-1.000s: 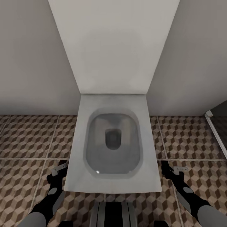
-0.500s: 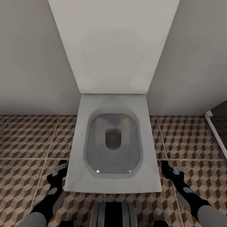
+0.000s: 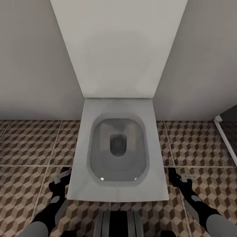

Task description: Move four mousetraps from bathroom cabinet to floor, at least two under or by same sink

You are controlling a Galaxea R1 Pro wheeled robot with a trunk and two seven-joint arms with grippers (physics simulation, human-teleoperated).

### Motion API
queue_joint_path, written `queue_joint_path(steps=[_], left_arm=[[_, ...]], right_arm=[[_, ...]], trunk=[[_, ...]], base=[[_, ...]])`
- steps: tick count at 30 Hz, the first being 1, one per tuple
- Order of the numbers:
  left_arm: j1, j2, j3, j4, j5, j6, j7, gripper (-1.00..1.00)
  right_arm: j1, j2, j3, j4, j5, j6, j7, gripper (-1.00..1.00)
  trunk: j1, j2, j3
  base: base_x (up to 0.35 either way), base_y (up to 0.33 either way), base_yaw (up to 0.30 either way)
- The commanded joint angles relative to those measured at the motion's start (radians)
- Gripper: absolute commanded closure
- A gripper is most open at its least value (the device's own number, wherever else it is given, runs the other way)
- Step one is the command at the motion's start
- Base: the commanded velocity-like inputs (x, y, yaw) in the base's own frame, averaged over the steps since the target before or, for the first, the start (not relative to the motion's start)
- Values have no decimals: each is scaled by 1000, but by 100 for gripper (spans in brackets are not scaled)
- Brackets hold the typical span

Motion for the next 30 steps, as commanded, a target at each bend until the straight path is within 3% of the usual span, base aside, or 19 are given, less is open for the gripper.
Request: queue_joint_path(steps=[1, 30], left_arm=[[0, 0, -2, 0, 6, -4, 1, 100], [-1, 5, 0, 0, 7, -4, 6, 100]], right_arm=[[-1, -1, 8, 0, -12, -4, 1, 100], [0, 0, 11, 0, -12, 0, -9, 100]], trunk=[[0, 0, -1], [1, -1, -8]], base=[[0, 0, 0], [0, 0, 0]])
